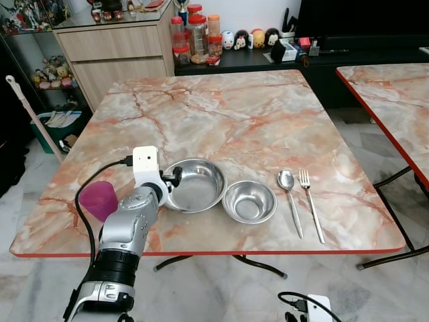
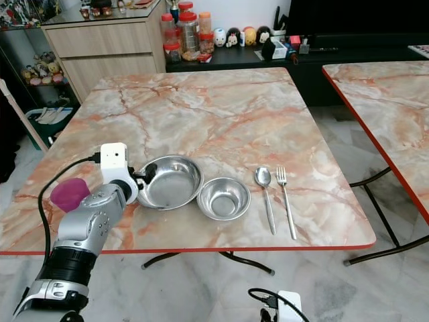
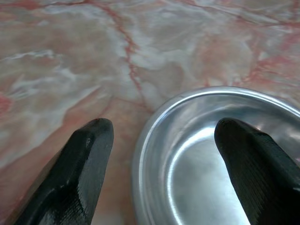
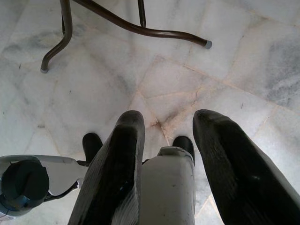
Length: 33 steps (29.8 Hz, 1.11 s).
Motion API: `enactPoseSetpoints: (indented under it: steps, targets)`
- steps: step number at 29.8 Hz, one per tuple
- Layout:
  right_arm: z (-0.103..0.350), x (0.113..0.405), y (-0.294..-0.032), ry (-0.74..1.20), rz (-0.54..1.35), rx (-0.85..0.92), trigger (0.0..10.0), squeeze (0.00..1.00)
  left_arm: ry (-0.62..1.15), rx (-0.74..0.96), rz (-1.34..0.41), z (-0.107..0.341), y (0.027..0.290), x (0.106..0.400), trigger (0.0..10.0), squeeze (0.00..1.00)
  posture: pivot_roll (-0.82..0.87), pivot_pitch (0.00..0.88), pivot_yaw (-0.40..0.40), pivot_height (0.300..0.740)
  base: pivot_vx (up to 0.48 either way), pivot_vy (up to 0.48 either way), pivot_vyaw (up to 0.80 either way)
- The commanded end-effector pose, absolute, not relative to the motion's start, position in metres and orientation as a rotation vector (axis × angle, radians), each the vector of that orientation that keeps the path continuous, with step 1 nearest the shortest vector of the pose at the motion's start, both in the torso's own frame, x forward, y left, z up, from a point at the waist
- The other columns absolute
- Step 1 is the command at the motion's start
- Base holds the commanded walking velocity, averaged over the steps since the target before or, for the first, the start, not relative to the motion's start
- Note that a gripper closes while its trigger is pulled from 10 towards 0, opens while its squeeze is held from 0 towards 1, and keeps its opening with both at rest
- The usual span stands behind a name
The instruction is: Setting the table
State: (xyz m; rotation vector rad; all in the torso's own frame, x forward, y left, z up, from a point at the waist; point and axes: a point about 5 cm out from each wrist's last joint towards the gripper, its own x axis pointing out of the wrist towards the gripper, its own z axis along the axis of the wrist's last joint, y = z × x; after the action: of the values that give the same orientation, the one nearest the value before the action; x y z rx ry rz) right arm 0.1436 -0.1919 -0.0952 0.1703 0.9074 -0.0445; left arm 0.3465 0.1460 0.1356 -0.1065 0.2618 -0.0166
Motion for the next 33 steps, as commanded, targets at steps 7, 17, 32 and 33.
enactPoseSetpoints:
  steps: [7,17,32,33]
  targets:
    - [-0.093,0.148,-0.195,0.897,-0.056,0.176,10.0,0.0,0.286,-0.064,0.027,0.129,0.15,0.349,10.0,0.0,-0.13,0.0,0.07,0.74,0.0,0.0,0.0]
    - [-0.093,0.147,-0.197,0.894,-0.08,0.191,10.0,0.0,0.343,-0.047,0.017,0.112,0.144,0.349,10.0,0.0,-0.14,0.0,0.068,0.74,0.0,0.0,0.0]
    - [-0.094,0.145,-0.198,0.896,-0.091,0.197,10.0,0.0,0.406,-0.115,0.026,0.102,0.141,0.35,10.0,0.0,-0.15,0.0,0.067,0.74,0.0,0.0,0.0]
    - [-0.094,0.145,-0.199,0.896,-0.092,0.197,10.0,0.0,0.407,-0.123,0.028,0.102,0.141,0.35,10.0,0.0,-0.15,0.0,0.067,0.74,0.0,0.0,0.0]
